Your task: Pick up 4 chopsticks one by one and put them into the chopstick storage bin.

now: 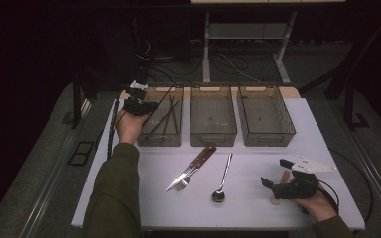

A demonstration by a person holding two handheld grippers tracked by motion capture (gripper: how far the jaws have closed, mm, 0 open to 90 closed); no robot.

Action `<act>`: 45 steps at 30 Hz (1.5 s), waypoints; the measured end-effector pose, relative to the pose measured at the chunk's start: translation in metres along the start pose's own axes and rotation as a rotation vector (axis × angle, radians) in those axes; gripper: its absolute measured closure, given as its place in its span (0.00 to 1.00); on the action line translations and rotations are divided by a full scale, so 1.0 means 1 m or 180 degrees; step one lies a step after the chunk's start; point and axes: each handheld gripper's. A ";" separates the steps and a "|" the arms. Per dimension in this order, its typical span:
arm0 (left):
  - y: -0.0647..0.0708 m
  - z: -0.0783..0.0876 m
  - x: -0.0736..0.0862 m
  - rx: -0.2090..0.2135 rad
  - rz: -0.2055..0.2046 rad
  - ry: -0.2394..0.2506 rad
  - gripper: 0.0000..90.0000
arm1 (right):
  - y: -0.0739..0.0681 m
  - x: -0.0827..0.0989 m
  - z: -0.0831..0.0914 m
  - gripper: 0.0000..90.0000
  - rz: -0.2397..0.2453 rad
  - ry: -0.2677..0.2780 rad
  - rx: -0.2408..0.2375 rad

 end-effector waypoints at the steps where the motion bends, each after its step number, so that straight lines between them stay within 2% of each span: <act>1: 0.000 -0.003 0.001 -0.0014 -0.0003 -0.0046 0.96 | 0.000 0.000 0.000 0.02 -0.0001 0.0003 0.0000; 4: 0.000 -0.008 0.003 -0.0027 0.0024 -0.0143 0.96 | 0.000 0.000 0.001 0.02 -0.0004 0.0008 -0.0002; 6: 0.000 -0.010 0.004 -0.0060 -0.0033 -0.0205 0.96 | 0.000 0.000 0.001 0.02 -0.0003 0.0011 -0.0003; 9: 0.000 -0.012 0.005 -0.0030 -0.0010 -0.0249 0.94 | 0.001 0.000 0.001 0.02 -0.0006 0.0011 0.0000; 11: 0.000 -0.012 0.004 -0.0095 -0.0003 -0.0227 0.79 | 0.001 0.000 0.001 0.02 -0.0008 0.0011 0.0001; 12: 0.000 -0.012 0.005 -0.0090 0.0023 -0.0215 0.75 | 0.000 0.000 0.001 0.02 -0.0007 0.0010 -0.0002; 19: -0.001 -0.011 0.005 -0.0063 0.0037 -0.0193 0.63 | 0.000 0.000 0.000 0.02 0.0005 0.0001 0.0002; 23: -0.001 -0.010 0.006 0.0025 0.0030 -0.0127 0.57 | 0.000 0.000 0.001 0.02 0.0003 0.0002 0.0000; 27: 0.000 -0.006 0.007 0.0087 -0.0035 -0.0022 0.51 | 0.000 0.000 0.001 0.02 -0.0009 0.0007 0.0002; 30: 0.000 -0.002 0.008 0.0182 -0.0009 0.0042 0.46 | 0.000 0.000 0.000 0.02 -0.0014 -0.0003 0.0003; 33: 0.003 0.002 0.009 0.0193 -0.0050 0.0116 0.42 | 0.000 0.000 0.000 0.02 0.0015 -0.0005 0.0009; 41: 0.009 0.020 0.013 0.0317 -0.0097 0.0259 0.36 | 0.001 0.000 -0.001 0.02 0.0009 -0.0011 -0.0003; 45: 0.015 0.031 0.016 0.0345 -0.0174 0.0305 0.32 | 0.000 0.000 -0.001 0.02 0.0018 -0.0010 -0.0006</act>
Point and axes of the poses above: each handheld gripper's, and its own axes: z roughly backward along the jaws, x roughly out of its underside, y roughly to its right, and after that the axes turned 10 degrees about -x, right-handed
